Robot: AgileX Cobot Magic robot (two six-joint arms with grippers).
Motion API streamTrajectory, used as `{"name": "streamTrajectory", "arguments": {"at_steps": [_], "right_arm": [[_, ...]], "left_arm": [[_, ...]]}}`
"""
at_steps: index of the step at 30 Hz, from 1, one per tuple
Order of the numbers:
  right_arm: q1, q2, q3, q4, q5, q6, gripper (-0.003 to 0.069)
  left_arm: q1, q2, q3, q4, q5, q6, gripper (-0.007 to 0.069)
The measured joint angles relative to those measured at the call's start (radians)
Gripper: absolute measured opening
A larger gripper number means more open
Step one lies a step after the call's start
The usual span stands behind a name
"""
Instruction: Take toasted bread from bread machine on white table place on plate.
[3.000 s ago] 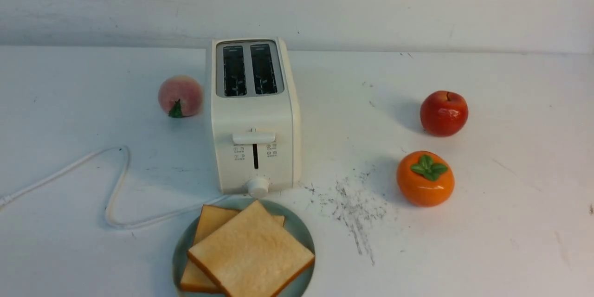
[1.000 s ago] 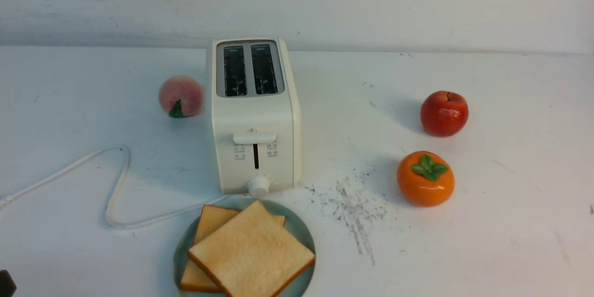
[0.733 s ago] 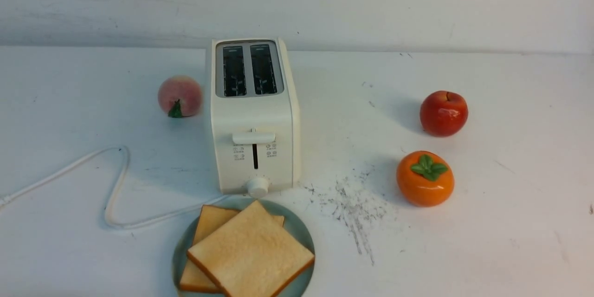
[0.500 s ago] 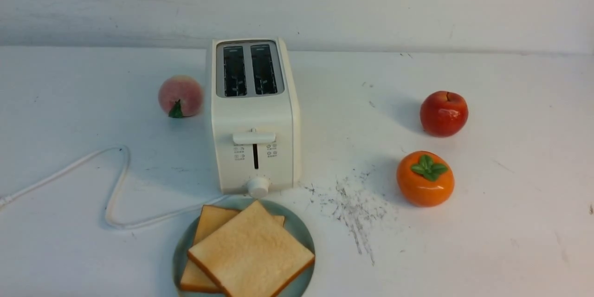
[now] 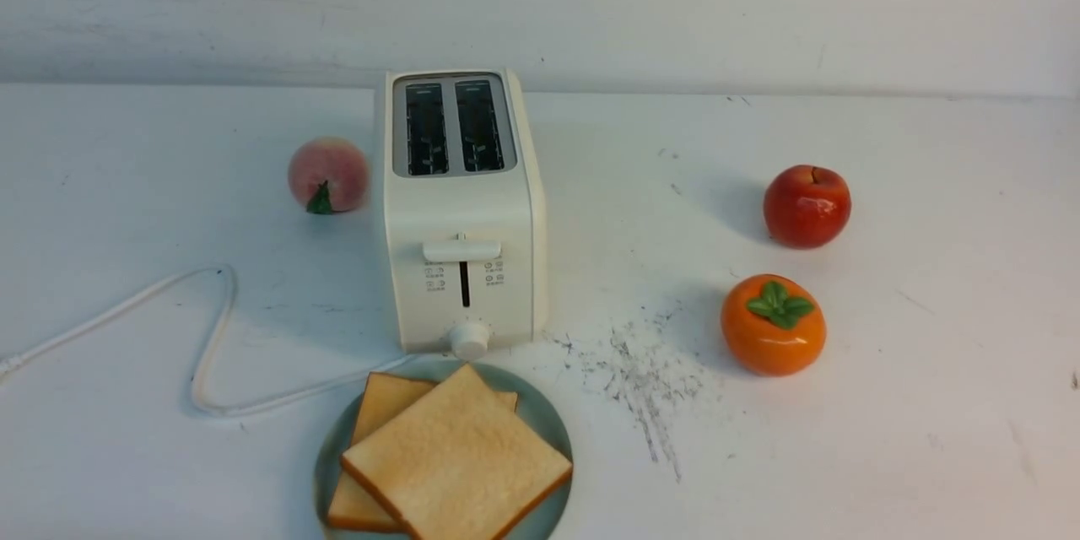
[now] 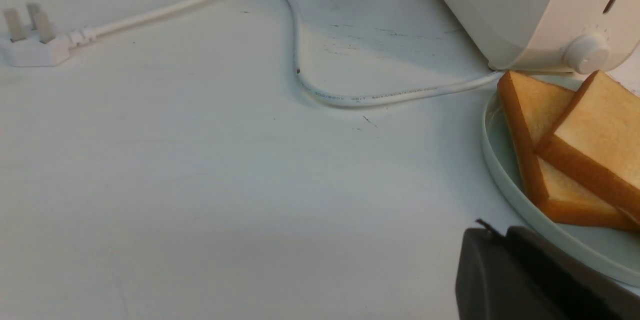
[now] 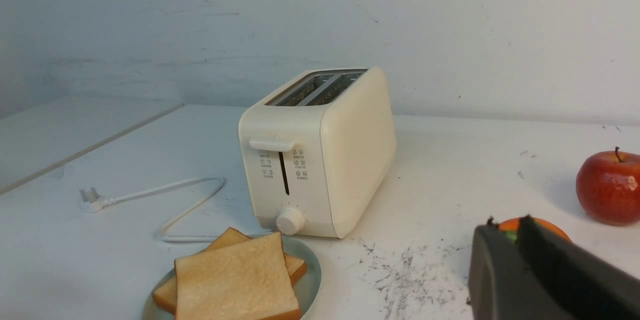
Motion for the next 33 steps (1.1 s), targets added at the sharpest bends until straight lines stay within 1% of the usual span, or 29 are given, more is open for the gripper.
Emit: {"name": "streamTrajectory", "arguments": {"at_steps": [8,11,13,14,15,16,19,22,27,30,31,32,33], "right_arm": [[0.0,0.0,0.0,-0.008,-0.007,0.0,0.0077],[0.0,0.0,0.0,0.016,-0.034,-0.005,0.0082],[0.0,0.0,0.0,0.066,-0.051,-0.042,0.0083],[0.0,0.0,0.0,0.112,-0.059,-0.083,0.0083],[0.0,0.0,0.0,0.128,-0.06,-0.091,0.0083],[0.0,0.0,0.0,0.182,-0.06,-0.155,0.0085],[0.0,0.0,0.0,0.264,-0.06,-0.258,0.009],[0.0,0.0,0.0,0.281,-0.06,-0.299,0.0093],[-0.005,-0.03,0.0,0.265,-0.026,-0.314,0.0099],[-0.088,-0.053,0.0,0.23,0.083,-0.315,0.0104],[-0.129,-0.053,0.0,0.223,0.128,-0.315,0.0104],[-0.147,-0.053,0.0,0.22,0.148,-0.315,0.0105],[-0.202,-0.053,0.0,0.217,0.209,-0.315,0.0107]], "left_arm": [[0.0,0.0,0.0,0.0,0.0,0.0,0.0039],[0.0,0.0,0.0,0.0,0.0,0.0,0.0043],[0.0,0.0,0.0,0.0,0.0,0.0,0.0046],[0.0,0.0,0.001,0.0,0.0,0.0,0.0049],[0.0,0.0,0.001,0.0,0.0,0.0,0.0049],[0.0,0.0,0.001,0.0,0.0,0.0,0.0052],[0.0,0.0,0.001,0.0,0.0,0.0,0.0053],[0.0,0.0,0.001,0.0,0.0,0.0,0.0053],[0.0,0.0,0.001,0.0,0.0,0.0,0.0053],[0.0,0.0,0.001,0.0,0.0,0.0,0.0055],[0.0,0.0,0.001,0.0,0.0,0.0,0.0055],[0.0,0.0,0.001,0.0,0.0,0.0,0.0056],[0.0,0.0,0.001,0.001,0.001,0.0,0.0056]]}}
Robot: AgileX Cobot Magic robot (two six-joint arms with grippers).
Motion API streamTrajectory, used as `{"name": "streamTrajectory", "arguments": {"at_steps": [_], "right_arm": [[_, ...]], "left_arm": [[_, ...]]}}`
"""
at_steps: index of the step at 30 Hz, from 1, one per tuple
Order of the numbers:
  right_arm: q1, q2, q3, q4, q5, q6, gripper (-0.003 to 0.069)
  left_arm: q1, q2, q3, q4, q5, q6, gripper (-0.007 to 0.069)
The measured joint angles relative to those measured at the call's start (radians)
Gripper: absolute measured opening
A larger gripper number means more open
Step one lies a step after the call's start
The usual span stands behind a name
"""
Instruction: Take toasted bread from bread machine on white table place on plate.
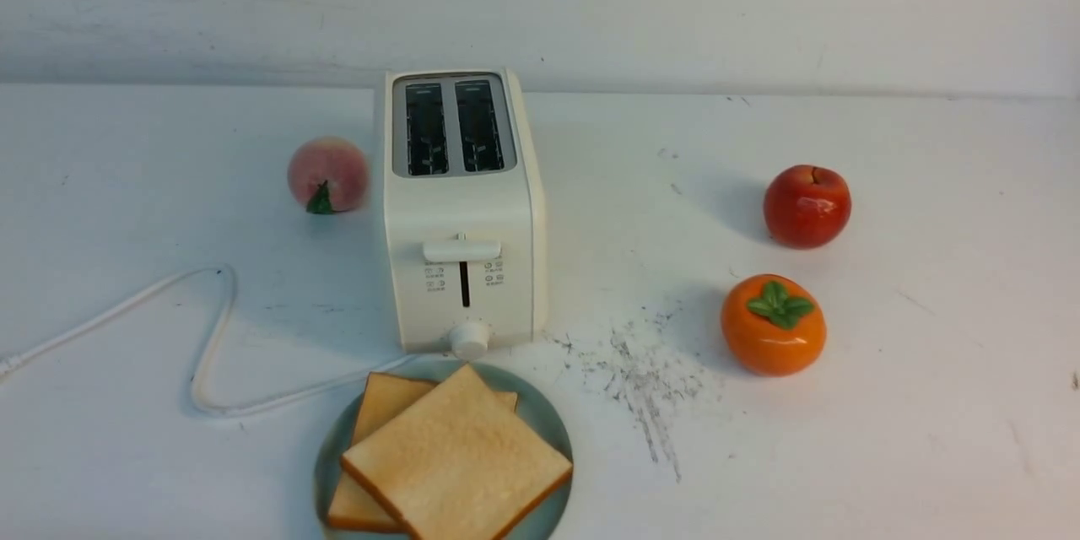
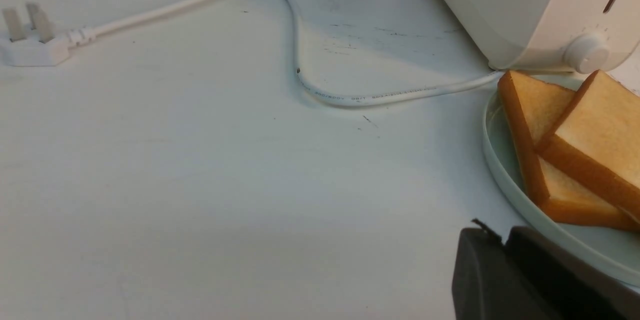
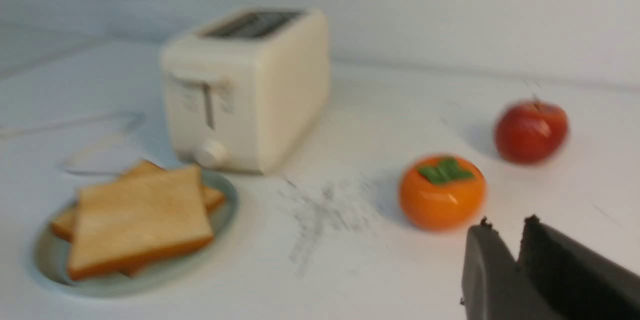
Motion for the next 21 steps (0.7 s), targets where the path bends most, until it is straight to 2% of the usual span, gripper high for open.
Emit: {"name": "streamTrajectory", "arguments": {"at_steps": [1,3,4,5,7,10,13,21], "right_arm": [[-0.064,0.0,0.0,-0.001,0.069,0.0,0.0107],[-0.108,0.0,0.0,-0.001,0.113,0.0,0.0108],[-0.189,0.0,0.004,-0.001,0.166,0.0,0.0111],[-0.189,0.0,0.004,-0.001,0.166,0.0,0.0111],[-0.274,0.0,0.031,-0.001,0.147,0.0,0.0113],[-0.349,0.0,0.107,0.002,0.038,0.0,0.0118],[-0.393,0.0,0.202,0.003,-0.045,0.0,0.012],[-0.403,0.0,0.211,-0.001,-0.03,0.0,0.0128]], "left_arm": [[0.0,0.0,0.0,0.0,0.0,0.0,0.0056],[0.0,0.0,0.0,0.0,0.0,0.0,0.0057],[0.0,0.0,0.0,0.0,0.0,0.0,0.0057],[0.0,0.0,0.0,0.0,0.0,0.0,0.0058],[0.0,0.0,0.0,0.0,0.0,0.0,0.0061],[0.0,0.0,0.0,0.0,0.0,0.0,0.0067],[0.0,0.0,0.0,0.0,0.0,0.0,0.007],[0.001,0.0,0.0,0.0,0.0,0.0,0.0075]]}}
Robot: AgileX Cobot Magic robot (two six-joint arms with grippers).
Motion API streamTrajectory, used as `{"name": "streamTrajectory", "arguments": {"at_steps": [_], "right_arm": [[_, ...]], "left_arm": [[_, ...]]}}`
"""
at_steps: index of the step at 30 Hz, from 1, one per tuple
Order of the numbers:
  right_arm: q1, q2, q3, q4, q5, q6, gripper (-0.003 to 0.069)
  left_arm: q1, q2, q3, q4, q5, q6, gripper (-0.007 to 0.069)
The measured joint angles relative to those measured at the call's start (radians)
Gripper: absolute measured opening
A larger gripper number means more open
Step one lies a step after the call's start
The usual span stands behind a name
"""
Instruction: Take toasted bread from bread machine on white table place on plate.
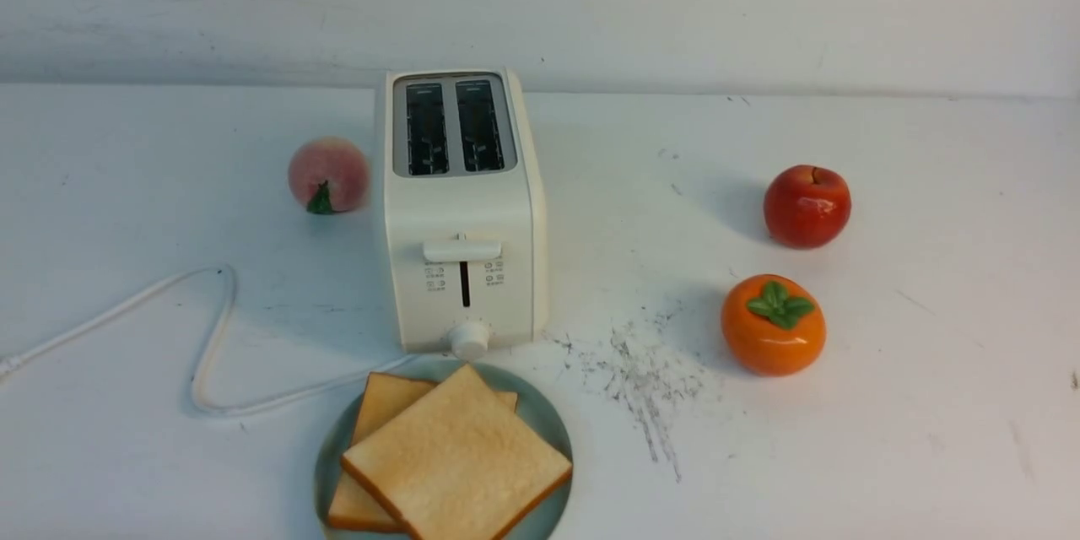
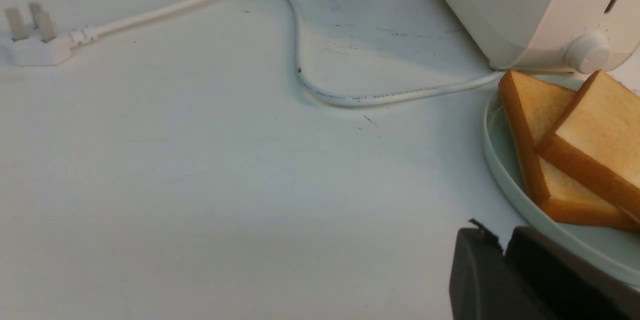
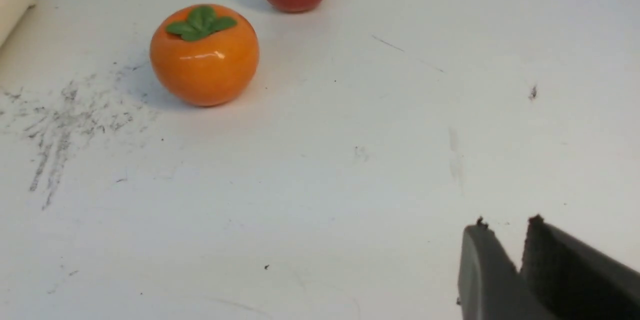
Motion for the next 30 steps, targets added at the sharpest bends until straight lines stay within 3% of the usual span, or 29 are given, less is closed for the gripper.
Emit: {"name": "streamTrajectory", "arguments": {"at_steps": [30], "right_arm": [[-0.003,0.0,0.0,0.0,0.0,0.0,0.0157]], "left_arm": [[0.0,0.0,0.0,0.0,0.001,0.0,0.0108]]}}
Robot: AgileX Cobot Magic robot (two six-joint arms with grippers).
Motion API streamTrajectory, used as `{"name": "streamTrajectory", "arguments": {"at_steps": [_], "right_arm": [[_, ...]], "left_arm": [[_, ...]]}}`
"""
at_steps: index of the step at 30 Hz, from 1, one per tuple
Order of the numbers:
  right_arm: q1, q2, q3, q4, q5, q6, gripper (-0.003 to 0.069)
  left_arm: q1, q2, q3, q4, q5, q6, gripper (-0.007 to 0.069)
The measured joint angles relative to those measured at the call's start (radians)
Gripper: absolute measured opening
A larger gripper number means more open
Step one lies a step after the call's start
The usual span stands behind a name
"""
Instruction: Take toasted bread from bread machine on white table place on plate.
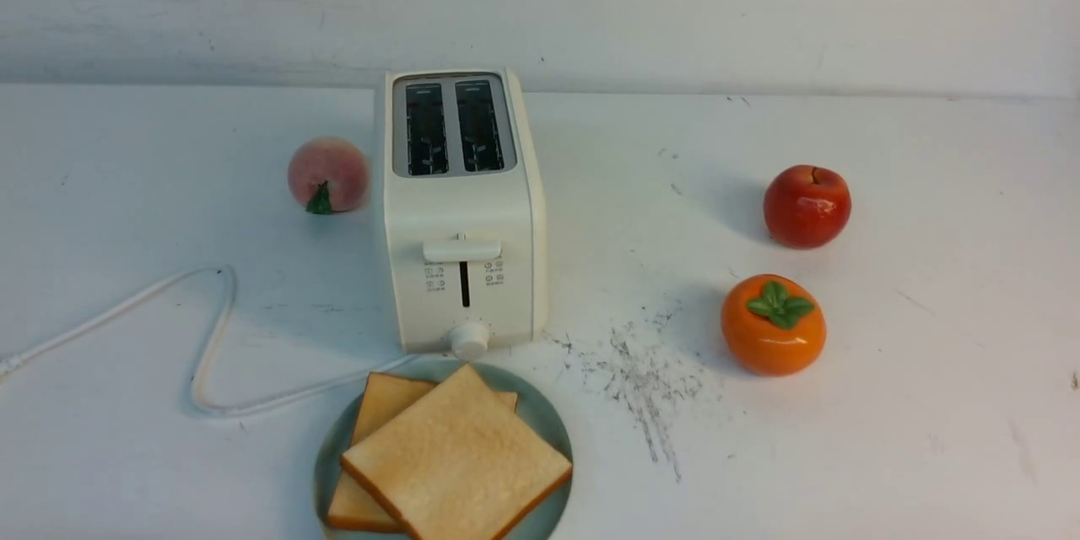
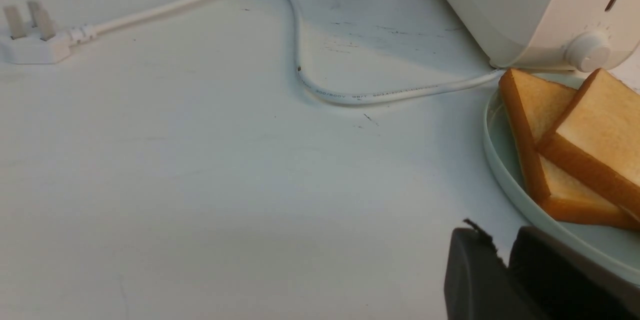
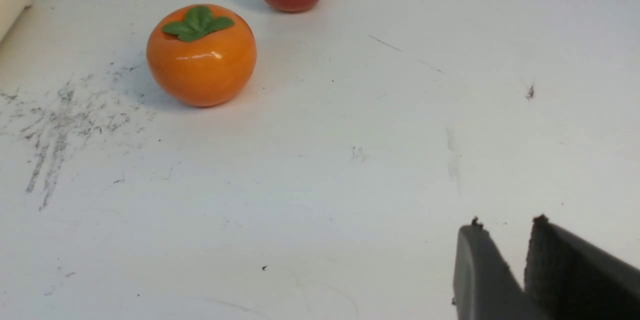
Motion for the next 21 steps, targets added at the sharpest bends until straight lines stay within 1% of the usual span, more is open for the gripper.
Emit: {"name": "streamTrajectory", "arguments": {"at_steps": [21], "right_arm": [[0.0,0.0,0.0,0.0,0.0,0.0,0.018]], "left_arm": [[0.0,0.0,0.0,0.0,0.0,0.0,0.0127]]}}
